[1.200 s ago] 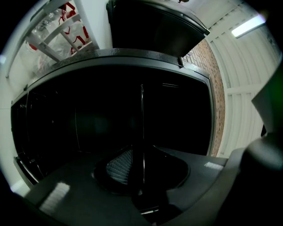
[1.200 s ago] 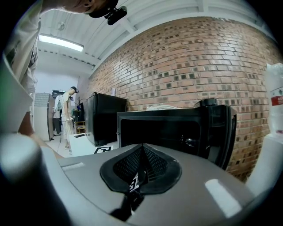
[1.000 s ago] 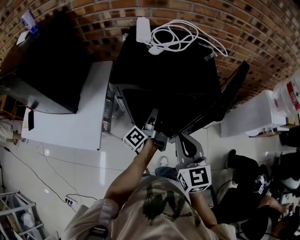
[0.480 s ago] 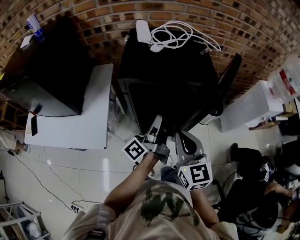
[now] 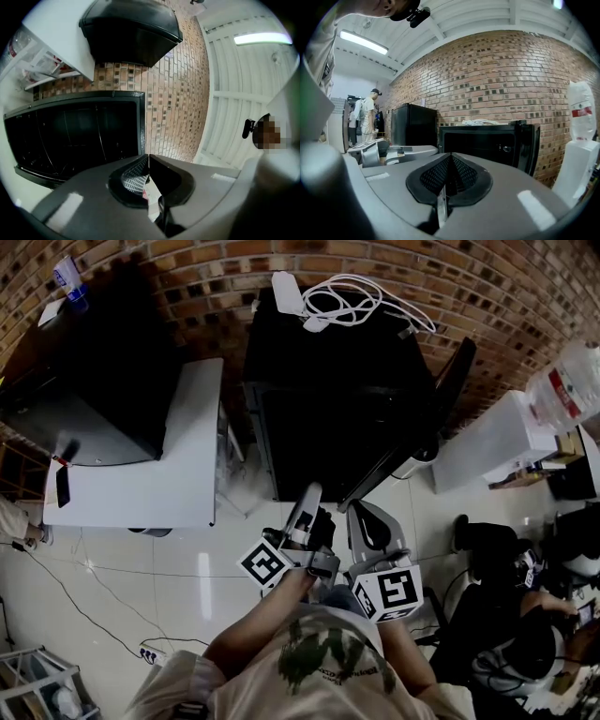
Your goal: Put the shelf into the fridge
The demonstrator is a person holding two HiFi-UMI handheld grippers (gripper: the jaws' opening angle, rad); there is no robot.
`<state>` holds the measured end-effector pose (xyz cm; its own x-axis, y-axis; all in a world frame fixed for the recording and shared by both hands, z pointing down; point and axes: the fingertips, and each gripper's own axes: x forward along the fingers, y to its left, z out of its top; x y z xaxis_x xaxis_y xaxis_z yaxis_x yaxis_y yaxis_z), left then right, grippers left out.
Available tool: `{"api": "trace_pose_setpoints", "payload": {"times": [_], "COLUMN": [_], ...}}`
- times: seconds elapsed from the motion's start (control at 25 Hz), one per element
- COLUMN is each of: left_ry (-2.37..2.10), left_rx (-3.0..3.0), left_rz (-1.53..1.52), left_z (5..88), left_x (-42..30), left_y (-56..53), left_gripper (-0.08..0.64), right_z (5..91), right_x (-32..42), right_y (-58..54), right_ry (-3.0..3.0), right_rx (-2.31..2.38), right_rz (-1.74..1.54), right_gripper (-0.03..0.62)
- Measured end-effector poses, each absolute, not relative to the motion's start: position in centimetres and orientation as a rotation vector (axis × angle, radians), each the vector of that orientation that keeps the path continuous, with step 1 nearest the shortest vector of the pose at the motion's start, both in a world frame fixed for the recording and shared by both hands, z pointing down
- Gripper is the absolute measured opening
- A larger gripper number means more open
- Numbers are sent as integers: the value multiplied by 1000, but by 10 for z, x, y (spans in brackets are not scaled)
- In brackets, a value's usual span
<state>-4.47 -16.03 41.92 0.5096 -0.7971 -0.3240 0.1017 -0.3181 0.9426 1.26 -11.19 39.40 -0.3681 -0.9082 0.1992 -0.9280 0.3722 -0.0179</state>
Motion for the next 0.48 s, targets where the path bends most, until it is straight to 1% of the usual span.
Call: {"api": "trace_pose_setpoints", "payload": {"times": [0.48], "left_ry": [-656], "left_rx": [1671], "left_rz": [-1067], "left_z": [395], "left_x": [-52], "left_y": [-90], "left_gripper": [0], "right_z": [382], "right_x": [12], "right_y": [-58], "right_ry": [-2569], "right_rx": [1609], "right_rz": [176], "right_gripper": [0]}}
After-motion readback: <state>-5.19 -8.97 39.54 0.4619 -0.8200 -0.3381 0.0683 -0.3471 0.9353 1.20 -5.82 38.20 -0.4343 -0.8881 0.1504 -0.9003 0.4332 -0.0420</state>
